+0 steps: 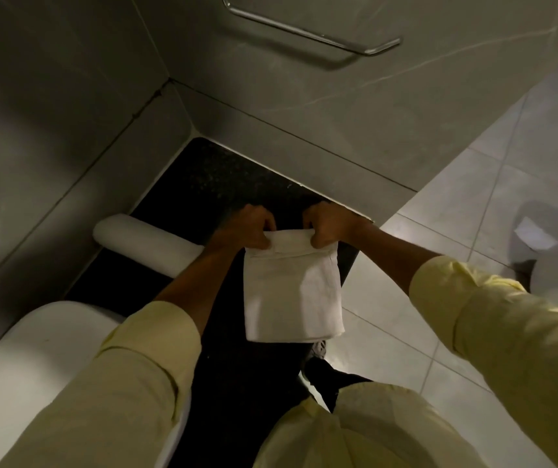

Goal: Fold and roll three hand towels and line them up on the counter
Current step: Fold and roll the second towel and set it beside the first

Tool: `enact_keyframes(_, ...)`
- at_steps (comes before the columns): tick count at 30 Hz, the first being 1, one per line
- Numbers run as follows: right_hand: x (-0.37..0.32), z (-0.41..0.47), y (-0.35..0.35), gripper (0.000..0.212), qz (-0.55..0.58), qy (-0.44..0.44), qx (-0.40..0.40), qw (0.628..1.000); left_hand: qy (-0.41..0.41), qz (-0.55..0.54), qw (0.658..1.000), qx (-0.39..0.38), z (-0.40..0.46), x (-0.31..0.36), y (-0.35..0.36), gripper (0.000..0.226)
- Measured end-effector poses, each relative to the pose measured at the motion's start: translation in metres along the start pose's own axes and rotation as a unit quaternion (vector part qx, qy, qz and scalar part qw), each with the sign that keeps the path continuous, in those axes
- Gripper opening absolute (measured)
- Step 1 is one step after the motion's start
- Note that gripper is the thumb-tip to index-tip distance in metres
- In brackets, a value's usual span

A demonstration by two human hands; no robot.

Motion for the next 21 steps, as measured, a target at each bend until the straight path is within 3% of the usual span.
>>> enact_keyframes(5,-0.007,-0.029,0.013,0.032,-0.041,-0.004,0.139,0.989,0.026,0.046,0.996,0.075,-0.020,0.008,0.009,0.022)
enact_keyframes(9,-0.021,-0.071,0.049,0.041,-0.151,-0.021,0.259,0.954,0.060,0.048,0.980,0.184,-0.069,0.020,0.031,0.028)
enact_keyframes(13,-0.021,-0.107,0.082,0.057,-0.089,0.021,0.251,0.964,0.039,0.083,0.985,0.145,-0.105,0.022,0.067,0.053)
enact_keyframes(17,-0.022,-0.099,0.061,0.034,-0.041,0.040,0.218,0.974,-0.007,0.040,0.991,0.131,-0.105,0.024,0.060,0.036)
enact_keyframes(21,-0.006,-0.063,0.028,0.052,0.004,0.110,0.111,0.988,-0.008,0.043,0.991,0.123,-0.064,0.026,0.026,0.046)
Point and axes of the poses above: each hand's wrist, its own z-axis towards the middle knuckle, its own y-axis out of the palm, x = y × z, the point moved 5 cm from there along z, towards the middle knuckle, and after that the axes turned 11 degrees about x, right-handed, at the moved point
